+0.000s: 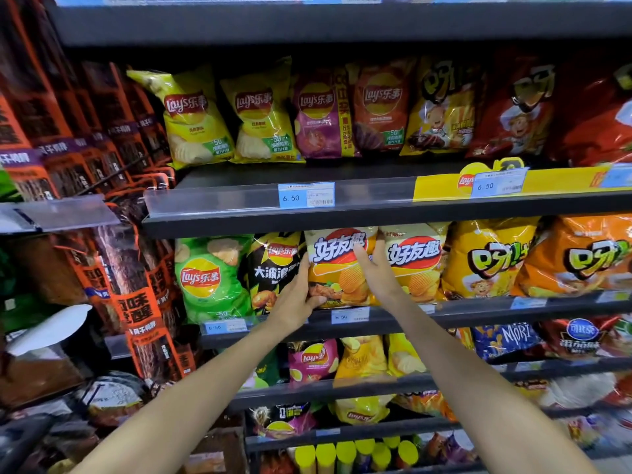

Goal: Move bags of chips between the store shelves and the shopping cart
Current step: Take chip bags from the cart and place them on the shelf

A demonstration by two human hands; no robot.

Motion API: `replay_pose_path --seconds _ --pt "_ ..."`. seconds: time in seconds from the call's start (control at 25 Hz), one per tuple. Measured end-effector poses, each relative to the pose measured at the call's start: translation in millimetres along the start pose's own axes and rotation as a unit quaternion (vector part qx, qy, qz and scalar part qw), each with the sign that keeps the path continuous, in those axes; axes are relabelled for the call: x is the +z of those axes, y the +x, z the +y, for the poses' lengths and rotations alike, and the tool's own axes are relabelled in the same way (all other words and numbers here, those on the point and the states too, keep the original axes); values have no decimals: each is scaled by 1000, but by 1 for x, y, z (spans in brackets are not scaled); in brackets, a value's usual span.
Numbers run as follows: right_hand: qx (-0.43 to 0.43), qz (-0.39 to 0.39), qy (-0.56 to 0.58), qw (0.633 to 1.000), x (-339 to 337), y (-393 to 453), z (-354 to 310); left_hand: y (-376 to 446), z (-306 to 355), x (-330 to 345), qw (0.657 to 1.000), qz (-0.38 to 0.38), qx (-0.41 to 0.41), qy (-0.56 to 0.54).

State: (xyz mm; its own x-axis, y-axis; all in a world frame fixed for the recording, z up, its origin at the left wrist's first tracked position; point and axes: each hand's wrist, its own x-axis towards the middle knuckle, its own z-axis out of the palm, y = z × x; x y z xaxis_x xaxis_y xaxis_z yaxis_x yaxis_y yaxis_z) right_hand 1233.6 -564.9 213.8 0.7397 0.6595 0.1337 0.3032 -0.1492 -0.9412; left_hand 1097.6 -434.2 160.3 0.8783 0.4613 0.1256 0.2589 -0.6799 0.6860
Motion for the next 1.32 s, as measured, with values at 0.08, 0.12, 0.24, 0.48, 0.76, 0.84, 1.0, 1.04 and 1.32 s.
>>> replay_pose_path --seconds 0.08,0.12,0.24,0.48,0.76,0.84,1.0,1.04,1.32 --pt "-4 -8 -31 999 -6 -5 0 -2 1 7 1000 3 -5 18" --pt "3 -11 -42 999 -8 -5 1 -1 2 10 1000 6 -9 23" --pt "25 -22 -29 999 -7 -9 2 -6 4 14 999 14 -13 34" --pt "59 -33 26 997 2 -5 16 -9 2 8 996 4 -56 69" --pt "47 -92 -128 986 -16 -17 52 -11 26 16 988 10 -129 80" --pt "14 -114 -246 962 -20 -24 60 -20 33 20 988 22 -140 68" --pt "-60 -159 -356 919 -38 -42 68 -52 39 33 980 22 -171 99" --pt "-80 -169 -366 912 -42 -48 70 -62 42 37 976 17 -178 121" --pt "-179 -299 -398 849 -24 -112 69 -170 74 53 935 52 -243 252"
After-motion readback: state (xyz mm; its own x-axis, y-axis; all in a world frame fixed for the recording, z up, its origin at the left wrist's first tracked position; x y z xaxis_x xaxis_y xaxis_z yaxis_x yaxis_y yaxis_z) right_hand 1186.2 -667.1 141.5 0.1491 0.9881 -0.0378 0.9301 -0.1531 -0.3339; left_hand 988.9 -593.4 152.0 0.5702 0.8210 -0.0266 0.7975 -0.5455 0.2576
